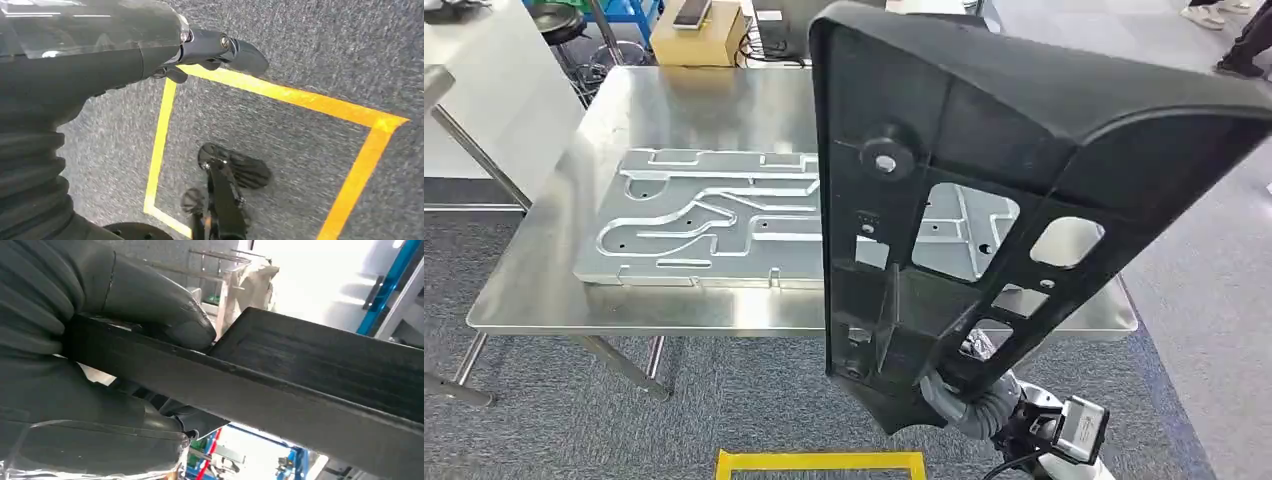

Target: Take the parts from the cabinet and place them on the table.

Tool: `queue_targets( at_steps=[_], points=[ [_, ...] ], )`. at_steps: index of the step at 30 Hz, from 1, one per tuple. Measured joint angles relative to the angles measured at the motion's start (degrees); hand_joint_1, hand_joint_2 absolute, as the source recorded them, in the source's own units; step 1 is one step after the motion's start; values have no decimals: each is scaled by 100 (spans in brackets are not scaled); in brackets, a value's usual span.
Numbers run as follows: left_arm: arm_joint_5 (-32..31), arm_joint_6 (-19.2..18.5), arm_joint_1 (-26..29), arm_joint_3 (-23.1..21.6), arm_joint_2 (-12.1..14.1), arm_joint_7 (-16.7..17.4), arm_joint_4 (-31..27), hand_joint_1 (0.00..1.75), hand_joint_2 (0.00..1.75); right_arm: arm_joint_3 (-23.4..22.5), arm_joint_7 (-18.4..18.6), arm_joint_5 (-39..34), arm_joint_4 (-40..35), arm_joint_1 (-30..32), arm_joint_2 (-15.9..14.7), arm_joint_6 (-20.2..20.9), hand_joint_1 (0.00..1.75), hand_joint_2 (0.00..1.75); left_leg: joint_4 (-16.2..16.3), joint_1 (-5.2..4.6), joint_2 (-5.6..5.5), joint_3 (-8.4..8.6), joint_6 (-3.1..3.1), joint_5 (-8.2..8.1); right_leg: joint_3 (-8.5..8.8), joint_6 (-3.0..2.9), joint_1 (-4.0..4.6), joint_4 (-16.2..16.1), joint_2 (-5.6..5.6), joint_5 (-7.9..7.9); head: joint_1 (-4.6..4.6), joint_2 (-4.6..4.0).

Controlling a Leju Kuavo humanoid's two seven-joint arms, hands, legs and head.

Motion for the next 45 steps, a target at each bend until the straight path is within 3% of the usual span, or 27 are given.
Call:
queue_targets(
  at_steps=[1,3,4,5,7,8,11,12,14,16,17,18,19,21,23,26,27,28,29,31,33,36,38,41,42,43,45],
  points=[
    [2,2,-3,0,0,0,0,0,175,-7,0,0,0,-30,0,0,173,175,-5,-7,-1,51,-13,-43,146,-65,19,-511,-3,333,0,0],
    [7,7,-27,-2,-7,7,0,0,175,-9,-7,13,2,-88,4,-9,173,175,7,-20,-8,34,-67,-79,137,-120,89,-592,0,27,4,0],
    [15,24,-21,-2,-4,13,0,0,175,-20,-24,50,-2,-85,4,-35,173,175,-2,-23,-6,42,-106,-93,138,-158,88,-617,1,232,2,0],
    [35,37,-2,-2,-7,13,0,0,175,-26,-59,107,0,-96,4,-79,173,175,96,-33,-2,57,-146,-42,154,-173,89,-619,7,229,0,0],
    [72,52,-7,-4,-2,13,2,0,175,-50,-171,357,-9,-155,4,-243,173,175,176,-27,11,46,-198,-155,251,-209,24,-680,0,240,0,0],
    [83,52,-23,-4,-4,7,2,0,175,-74,-238,530,-20,-233,2,-367,173,175,386,-19,26,-45,-231,-304,268,-238,22,-681,-4,229,0,0],
    [120,50,-23,-18,-2,-4,2,0,175,-175,-260,956,-4,-510,0,-808,173,175,1558,22,31,-687,-335,-860,261,-265,25,-673,-9,211,0,0],
    [125,37,-10,-35,-2,-11,2,0,175,-212,-232,1214,29,-628,0,-1083,173,175,1746,37,31,-820,-355,-875,260,-265,22,-668,-6,205,0,0],
    [138,-2,-14,-105,0,-26,2,0,175,-304,-105,1723,223,-1001,0,-1605,173,175,1312,75,34,-711,-359,-493,270,-250,7,-651,13,194,0,0],
    [149,-26,-48,-146,4,-42,2,0,175,-380,-72,1814,418,-1288,-4,-1814,173,175,259,101,38,-288,-375,137,301,-200,-7,-636,8,162,0,0],
    [155,-28,-55,-151,2,-42,2,0,175,-422,-72,1836,477,-1376,-11,-1834,173,175,107,86,26,-275,-348,53,302,-165,3,-635,-1,165,0,0],
    [162,-35,-56,-164,2,-48,2,0,175,-437,-72,1860,531,-1462,-11,-1866,173,175,71,60,44,-308,-272,-66,264,-134,8,-628,-2,182,0,0],
    [168,-37,-41,-179,2,-48,2,0,175,-437,-66,1906,577,-1513,-11,-1908,173,175,84,44,38,-290,-225,100,249,-99,14,-631,-2,170,0,0],
    [181,-50,-23,-221,2,-52,2,0,175,-435,38,2160,731,-1670,16,-2132,173,175,79,43,35,-301,-155,130,268,-35,19,-657,-1,184,2,0],
    [195,-72,-50,-295,2,-68,2,0,175,-437,287,2751,1131,-2107,107,-2672,173,175,-4,81,49,-264,-81,188,180,13,0,-473,0,37,2,0],
    [247,-109,-89,-386,9,-112,2,0,175,-354,786,4127,2078,-3001,225,-3433,173,175,3,61,62,-284,-48,193,-475,49,-9,863,1,-545,0,0],
    [254,-131,-102,-435,13,-116,2,0,175,-249,1006,4691,2483,-3298,245,-3603,173,175,7,55,61,-284,-47,192,-634,52,-9,1153,0,-581,2,0],
    [262,-146,-109,-461,15,-114,2,0,175,-97,1264,5282,2920,-3594,251,-3663,173,175,10,53,58,-277,-46,192,-659,48,-9,1153,-1,-474,0,0],
    [269,-155,-121,-485,20,-114,2,0,175,40,1454,5693,3252,-3836,251,-3661,173,175,14,53,40,-270,-45,190,-543,32,-9,884,-2,-255,0,0],
    [293,-186,-146,-564,20,-114,2,0,175,340,1702,6365,3934,-4233,251,-3598,173,175,22,53,-29,-240,-62,177,-57,-36,-7,-174,-1,332,2,0],
    [295,-292,-171,-603,20,-142,2,0,175,696,1757,6812,4779,-4759,341,-3375,173,175,46,14,-50,-306,-105,174,109,-83,38,-613,-18,325,2,0],
    [286,-413,-215,-721,35,-276,2,0,175,1312,1670,7180,6067,-5282,428,-3206,173,175,5,42,-101,-336,-193,212,106,-125,61,-646,-71,292,0,0],
    [275,-448,-226,-756,48,-330,0,0,175,1565,1549,7261,6510,-5317,428,-3217,173,175,127,44,-93,-379,-266,108,185,-177,7,-738,-171,315,0,0],
    [271,-461,-234,-841,59,-387,0,0,175,1795,1447,7316,7008,-5358,400,-3235,173,175,1343,56,-30,-1026,-346,-439,204,-241,17,-739,-244,274,0,0],
    [269,-461,-220,-857,59,-407,0,0,175,1858,1436,7316,7130,-5362,387,-3246,173,175,1685,62,-28,-1239,-371,-505,210,-245,18,-734,-265,261,0,0],
    [260,-461,-209,-863,59,-422,0,0,175,1935,1401,7316,7277,-5360,382,-3285,173,175,1741,75,-25,-1315,-384,-433,226,-240,18,-732,-270,245,0,0],
    [256,-461,-205,-881,61,-446,0,0,175,2028,1344,7298,7469,-5347,378,-3406,173,175,1156,92,-16,-1087,-391,15,275,-213,10,-715,-275,198,0,0]
  ],
)
